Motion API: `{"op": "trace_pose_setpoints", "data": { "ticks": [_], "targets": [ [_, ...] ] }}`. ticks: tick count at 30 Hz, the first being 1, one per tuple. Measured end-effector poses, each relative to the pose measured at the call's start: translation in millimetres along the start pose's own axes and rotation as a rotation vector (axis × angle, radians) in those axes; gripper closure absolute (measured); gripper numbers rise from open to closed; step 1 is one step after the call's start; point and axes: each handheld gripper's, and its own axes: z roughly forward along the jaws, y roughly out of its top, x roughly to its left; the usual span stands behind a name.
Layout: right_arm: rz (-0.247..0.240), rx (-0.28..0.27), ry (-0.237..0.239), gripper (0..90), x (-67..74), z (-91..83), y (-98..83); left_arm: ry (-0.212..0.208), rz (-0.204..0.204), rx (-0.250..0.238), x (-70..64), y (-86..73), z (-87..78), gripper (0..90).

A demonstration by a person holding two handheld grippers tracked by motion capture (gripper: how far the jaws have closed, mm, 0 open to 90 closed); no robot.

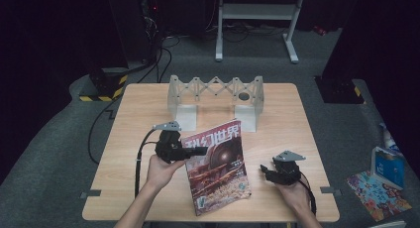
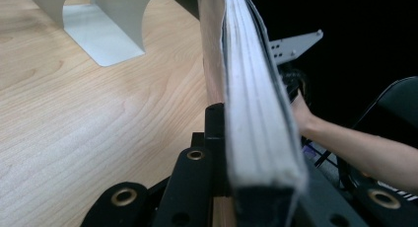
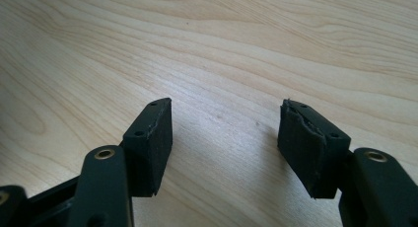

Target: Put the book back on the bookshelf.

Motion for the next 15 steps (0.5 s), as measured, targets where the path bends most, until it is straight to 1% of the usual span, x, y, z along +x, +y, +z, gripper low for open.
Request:
{"op": "trace_pose_setpoints", "data": {
  "ticks": [4,8,10,15],
  "targets": [
    [-0.001,-0.035,0.004,34.1,-0.2,2.3,-3.3,0.015,0.017,-0.005,-3.1,3.6,-2.8,84.1],
    [-0.003,-0.097,0.009,32.4,-0.5,4.5,-10.2,0.02,0.026,-0.013,-5.4,5.7,-5.8,84.0],
    [-0.006,-0.103,0.005,32.1,-0.4,5.0,-10.5,0.023,0.028,-0.012,-6.1,7.3,-6.9,84.0],
    [-0.005,-0.108,0.004,32.0,-0.1,5.3,-11.0,0.03,0.053,-0.023,-10.3,12.2,-10.8,84.0]
  ]
}}
